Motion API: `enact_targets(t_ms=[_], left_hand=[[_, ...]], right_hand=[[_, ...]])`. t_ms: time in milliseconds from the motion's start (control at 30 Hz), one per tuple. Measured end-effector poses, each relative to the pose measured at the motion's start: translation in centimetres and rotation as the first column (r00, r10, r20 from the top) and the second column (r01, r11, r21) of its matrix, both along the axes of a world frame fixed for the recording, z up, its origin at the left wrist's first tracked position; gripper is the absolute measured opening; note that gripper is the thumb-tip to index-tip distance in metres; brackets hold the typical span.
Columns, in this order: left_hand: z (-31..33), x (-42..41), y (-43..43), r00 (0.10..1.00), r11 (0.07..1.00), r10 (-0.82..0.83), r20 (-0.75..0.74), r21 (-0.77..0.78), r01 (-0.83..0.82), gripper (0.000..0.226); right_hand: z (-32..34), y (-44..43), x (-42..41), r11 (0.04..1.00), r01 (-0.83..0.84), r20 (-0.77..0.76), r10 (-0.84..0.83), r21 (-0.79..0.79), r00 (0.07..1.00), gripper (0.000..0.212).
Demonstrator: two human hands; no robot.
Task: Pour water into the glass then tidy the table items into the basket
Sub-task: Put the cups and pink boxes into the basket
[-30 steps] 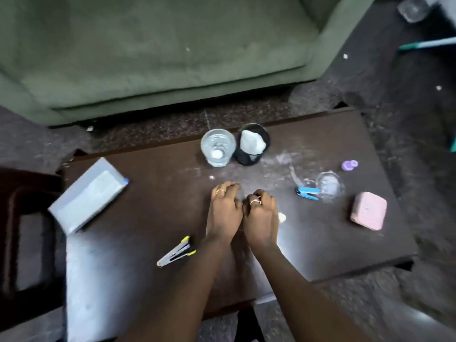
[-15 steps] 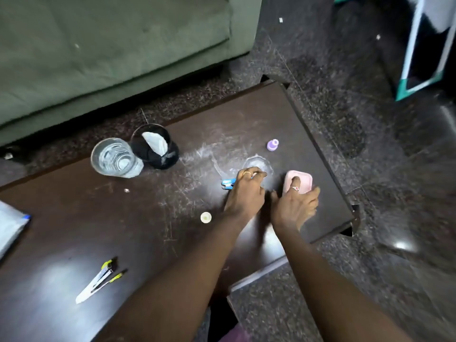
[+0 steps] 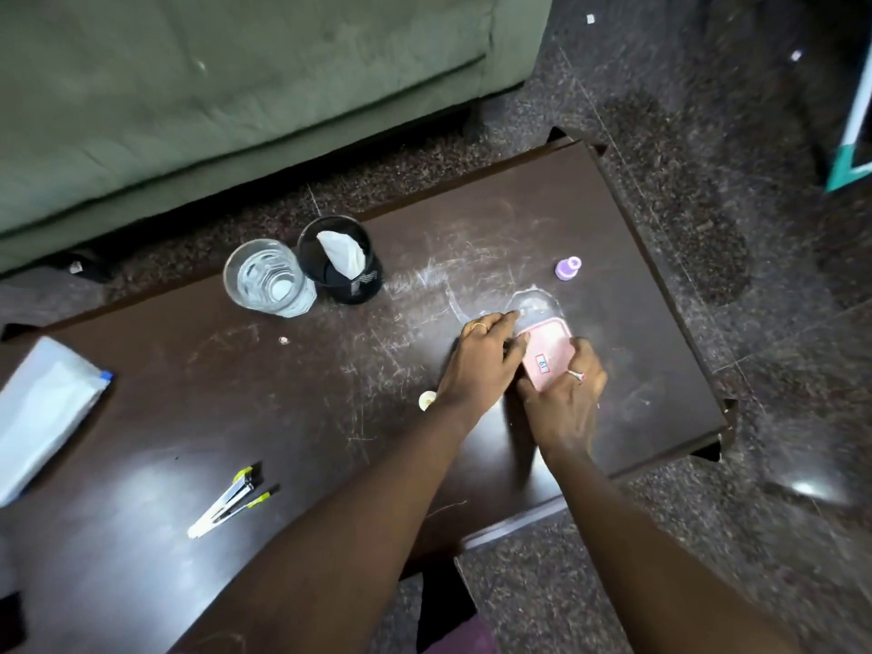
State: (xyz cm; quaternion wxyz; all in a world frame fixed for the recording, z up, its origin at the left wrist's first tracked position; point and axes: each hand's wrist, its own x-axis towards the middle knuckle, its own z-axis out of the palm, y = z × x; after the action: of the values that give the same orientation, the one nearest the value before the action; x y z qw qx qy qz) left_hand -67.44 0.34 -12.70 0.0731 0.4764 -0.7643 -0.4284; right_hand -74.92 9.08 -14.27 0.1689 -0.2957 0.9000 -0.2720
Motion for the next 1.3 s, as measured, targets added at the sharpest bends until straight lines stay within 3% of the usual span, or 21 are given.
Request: enact_targets(t_ms=[167,267,433,533,633,767,900,1000,1133,1200,1300], left_hand=[[0.5,5.1,-1.0,0.992,0.989,0.123,-0.018,0.080,-0.121,0.035],[1.0,9.9,-1.9,0.966,0.961,0.258,-0.013,0.106,-0.255,0.031],[2.1,20.2,-3.6,0.873,0.866,0.488,-0.011,0.132,-0.483,0.025],[2.8,26.4,-4.3,0.769,0.765,0.639,-0.028,0.130,-0.631,0.022],[3.8,33.2,-4.6,0.611,0.611,0.791,-0.039,0.107,-0.784,0.020],[5.8,42.5,-5.2,0.304,0.309,0.950,-0.075,0.071,-0.948,0.025],[8.5,51.3,-5.7,-0.008,-0.005,0.997,-0.074,0.046,-0.999,0.028],[10.7,59.0,-5.7,-0.239,-0.234,0.960,-0.146,0.050,-0.971,0.026],[12.1,67.6,-5.4,-0.419,-0.416,0.893,-0.163,0.054,-0.908,0.029],[12.1,70.2,-5.5,-0.471,-0.455,0.865,-0.172,0.126,-0.881,0.030],[11.2,72.9,-5.3,-0.482,-0.462,0.867,-0.126,0.159,-0.872,0.028]], right_hand=[[0.8,-1.6,4.5,0.981,-0.191,0.084,0.194,-0.042,0.977,0.085],[1.4,-3.1,8.5,0.949,-0.304,0.075,0.310,-0.085,0.948,0.078],[1.8,-6.3,16.8,0.829,-0.558,0.013,0.558,-0.034,0.830,0.066],[2.1,-7.8,22.3,0.764,-0.643,0.041,0.645,-0.048,0.763,0.076],[3.5,-9.9,29.1,0.715,-0.694,0.093,0.699,-0.080,0.709,0.078],[6.2,-12.8,39.5,0.618,-0.770,0.108,0.786,-0.159,0.609,0.073],[9.0,-15.7,49.4,0.528,-0.790,0.226,0.849,-0.312,0.477,0.049],[11.7,-17.4,57.9,0.432,-0.796,0.209,0.902,-0.425,0.378,0.034],[13.8,-19.2,67.7,0.295,-0.847,0.144,0.955,-0.442,0.258,0.030],[14.0,-20.0,71.1,0.232,-0.904,0.092,0.973,-0.358,0.214,0.036],[13.0,-20.5,75.6,0.192,-0.970,0.037,0.981,-0.150,0.188,0.043]])
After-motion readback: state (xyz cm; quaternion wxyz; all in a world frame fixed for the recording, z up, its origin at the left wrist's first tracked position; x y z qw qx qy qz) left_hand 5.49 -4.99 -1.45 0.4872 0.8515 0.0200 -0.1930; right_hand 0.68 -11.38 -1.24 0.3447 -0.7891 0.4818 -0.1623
